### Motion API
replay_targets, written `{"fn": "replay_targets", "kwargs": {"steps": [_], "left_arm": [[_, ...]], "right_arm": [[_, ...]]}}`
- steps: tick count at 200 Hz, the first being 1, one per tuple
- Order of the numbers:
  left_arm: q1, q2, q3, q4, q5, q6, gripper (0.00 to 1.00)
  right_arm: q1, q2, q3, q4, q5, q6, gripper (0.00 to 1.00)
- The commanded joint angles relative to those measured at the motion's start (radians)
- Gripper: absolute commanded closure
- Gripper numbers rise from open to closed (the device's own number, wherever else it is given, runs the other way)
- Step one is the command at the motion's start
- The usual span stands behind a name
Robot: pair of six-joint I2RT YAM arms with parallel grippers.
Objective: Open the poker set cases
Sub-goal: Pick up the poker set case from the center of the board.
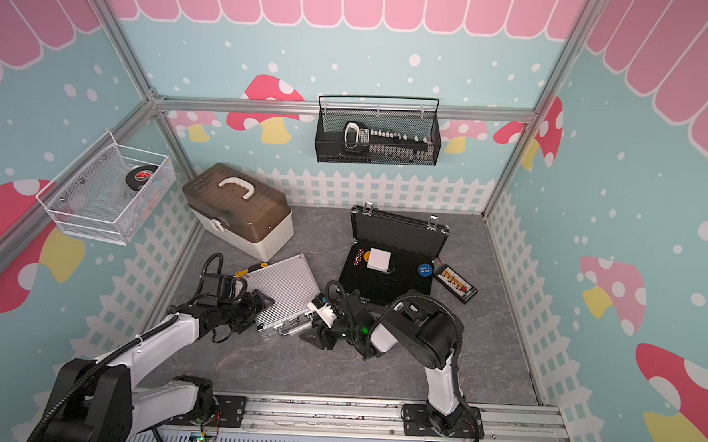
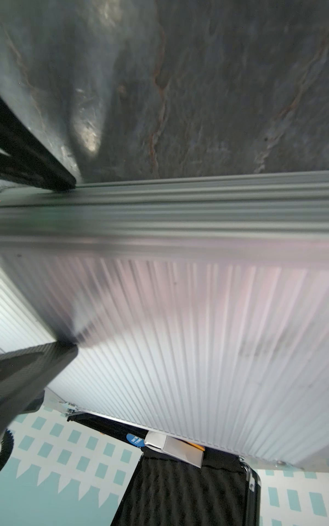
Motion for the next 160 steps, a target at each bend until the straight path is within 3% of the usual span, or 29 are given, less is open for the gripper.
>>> {"fn": "replay_targets", "kwargs": {"steps": [1,34,65,75,101,114,142,160], "left_arm": [[-0.002,-0.009,0.043,-0.087,-0.077,0.073,0.19],[-0.004,-0.115,0.12,-0.225,-0.216,0.206,0.19],[-0.053,-0.262,0.179,-0.239,-0.24,0.423,0.22],[-0.131,-0.304,0.212,-0.244,-0.276,0.556,0.23],[-0.463,-0.352,0.277,-0.286,-0.408,0.95,0.23],[-0.591,-0.335,0.284,-0.317,-0.438,1.087,0.23],[-0.76,-0.27,0.241,-0.342,-0.448,1.278,0.25],[-0.809,-0.233,0.208,-0.342,-0.472,1.337,0.26]], "right_arm": [[0.005,-0.021,-0.003,0.024,-0.008,-0.011,0.47],[0.004,-0.015,0.019,-0.002,-0.003,-0.002,0.44],[0.003,-0.012,0.019,0.0,0.002,0.002,0.43],[0.002,-0.011,0.019,-0.001,0.001,0.004,0.43],[0.001,-0.014,0.015,0.003,-0.001,0.005,0.44],[0.001,-0.013,0.017,0.006,-0.001,0.006,0.44],[-0.001,-0.008,0.022,0.012,-0.006,0.014,0.44],[-0.003,-0.012,0.016,0.022,-0.007,0.014,0.44]]}}
